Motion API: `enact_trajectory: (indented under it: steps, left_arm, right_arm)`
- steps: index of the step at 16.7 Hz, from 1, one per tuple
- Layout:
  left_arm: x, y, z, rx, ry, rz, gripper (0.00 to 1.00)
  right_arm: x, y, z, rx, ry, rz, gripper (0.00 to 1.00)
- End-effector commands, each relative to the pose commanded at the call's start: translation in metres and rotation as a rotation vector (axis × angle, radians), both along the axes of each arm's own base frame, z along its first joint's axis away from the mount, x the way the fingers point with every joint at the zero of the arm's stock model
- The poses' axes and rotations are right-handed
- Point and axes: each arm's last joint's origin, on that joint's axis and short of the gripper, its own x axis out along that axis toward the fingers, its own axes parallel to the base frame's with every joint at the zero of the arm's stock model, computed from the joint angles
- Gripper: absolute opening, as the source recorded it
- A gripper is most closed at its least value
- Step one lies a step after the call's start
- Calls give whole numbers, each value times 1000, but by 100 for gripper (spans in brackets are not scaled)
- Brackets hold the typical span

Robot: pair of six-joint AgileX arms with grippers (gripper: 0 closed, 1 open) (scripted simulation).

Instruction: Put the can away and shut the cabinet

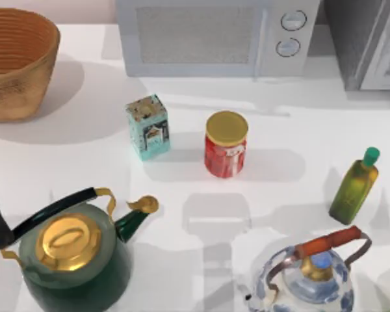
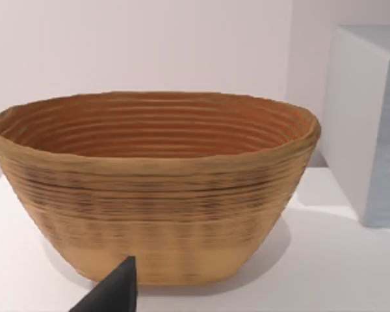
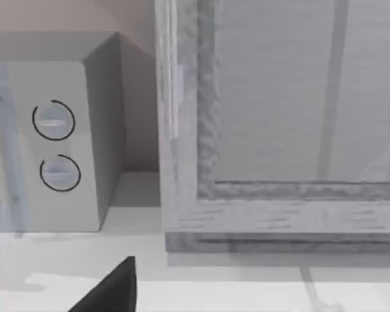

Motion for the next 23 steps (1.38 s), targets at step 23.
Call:
enact_trajectory:
  steps: [23]
  left_arm:
    - [0, 0, 0, 0, 0, 0, 100]
  right_arm:
    - [47, -198, -6, 0, 14, 0, 100]
